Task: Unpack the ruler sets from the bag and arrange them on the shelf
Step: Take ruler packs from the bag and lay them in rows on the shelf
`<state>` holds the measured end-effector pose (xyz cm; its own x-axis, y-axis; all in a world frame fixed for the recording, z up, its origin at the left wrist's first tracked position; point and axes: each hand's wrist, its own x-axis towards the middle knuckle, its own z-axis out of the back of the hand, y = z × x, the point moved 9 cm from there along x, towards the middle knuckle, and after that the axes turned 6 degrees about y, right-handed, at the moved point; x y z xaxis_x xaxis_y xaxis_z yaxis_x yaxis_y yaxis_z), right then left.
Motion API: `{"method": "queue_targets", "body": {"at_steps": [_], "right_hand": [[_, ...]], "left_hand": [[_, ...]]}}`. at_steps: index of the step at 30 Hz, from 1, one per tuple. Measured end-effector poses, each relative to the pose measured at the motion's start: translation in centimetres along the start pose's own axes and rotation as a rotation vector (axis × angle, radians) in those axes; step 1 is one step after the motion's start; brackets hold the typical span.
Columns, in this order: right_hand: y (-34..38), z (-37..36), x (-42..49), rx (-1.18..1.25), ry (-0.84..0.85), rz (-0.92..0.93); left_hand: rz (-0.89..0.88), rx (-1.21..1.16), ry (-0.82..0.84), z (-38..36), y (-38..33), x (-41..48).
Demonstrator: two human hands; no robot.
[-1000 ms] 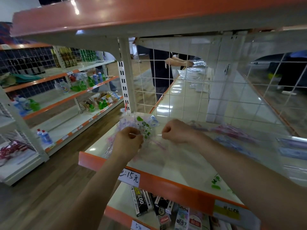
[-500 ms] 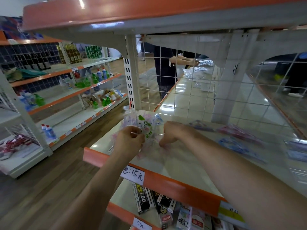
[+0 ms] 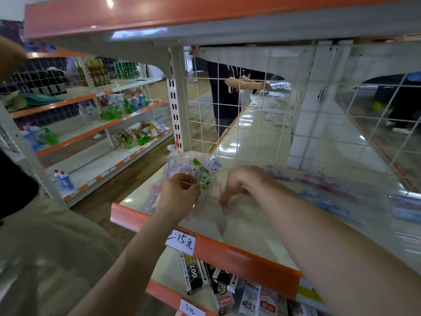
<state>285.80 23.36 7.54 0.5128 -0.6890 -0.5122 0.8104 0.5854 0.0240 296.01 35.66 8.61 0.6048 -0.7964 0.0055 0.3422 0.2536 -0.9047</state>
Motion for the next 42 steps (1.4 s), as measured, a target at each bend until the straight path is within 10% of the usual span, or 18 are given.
{"method": "queue_targets", "body": {"at_steps": [25, 42], "right_hand": [[-12.9, -1.4, -6.7, 1.131, -0.429, 0.29], [-12.0, -2.4, -5.9, 1.013, -0.68, 0.291]], "left_hand": [[-0.028, -0.307, 0.286, -12.0, -2.5, -0.6], [-0.089, -0.262, 0.059, -10.1, -1.7, -0.2]]}}
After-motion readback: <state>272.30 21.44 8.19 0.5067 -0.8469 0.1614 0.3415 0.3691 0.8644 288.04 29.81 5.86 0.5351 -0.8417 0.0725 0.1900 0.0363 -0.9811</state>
